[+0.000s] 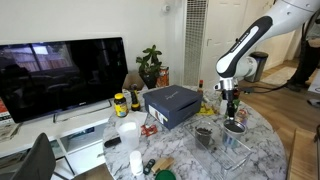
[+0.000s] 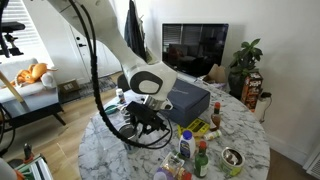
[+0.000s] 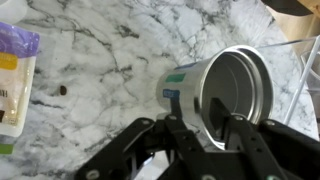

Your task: Set the storage container upright, then put the two cups inside it

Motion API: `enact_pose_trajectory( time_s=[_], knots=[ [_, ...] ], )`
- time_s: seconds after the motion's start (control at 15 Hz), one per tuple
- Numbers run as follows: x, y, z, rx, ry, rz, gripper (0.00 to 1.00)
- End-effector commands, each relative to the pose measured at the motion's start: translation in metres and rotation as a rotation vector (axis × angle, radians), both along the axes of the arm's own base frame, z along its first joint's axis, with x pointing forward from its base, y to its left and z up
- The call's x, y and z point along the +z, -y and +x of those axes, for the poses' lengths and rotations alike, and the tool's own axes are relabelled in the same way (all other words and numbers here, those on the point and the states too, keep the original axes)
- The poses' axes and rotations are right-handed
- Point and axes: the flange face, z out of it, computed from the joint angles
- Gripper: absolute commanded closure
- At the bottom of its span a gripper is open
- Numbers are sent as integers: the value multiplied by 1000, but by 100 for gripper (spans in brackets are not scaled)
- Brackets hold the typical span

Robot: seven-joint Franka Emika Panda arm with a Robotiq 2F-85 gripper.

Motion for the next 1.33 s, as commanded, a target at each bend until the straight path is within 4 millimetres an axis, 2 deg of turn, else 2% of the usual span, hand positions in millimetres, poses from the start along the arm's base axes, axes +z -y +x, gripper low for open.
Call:
enact_pose_trajectory(
  time_s=[0.0, 0.07, 0.2, 0.4, 0.73, 0.93, 1.07, 1.27],
  knots=[
    [-2, 4, 4, -18, 11, 0, 94],
    [0, 5, 5, -17, 13, -2, 100],
    [6, 8, 6, -15, 18, -6, 100],
    [26, 17, 9, -2, 36, -25, 99],
    [95, 25, 5, 53, 110, -71, 99],
    [146, 11, 0, 117, 174, -46, 99],
    [175, -9, -2, 159, 201, -9, 99],
    [189, -49, -3, 220, 158, 13, 99]
  ],
)
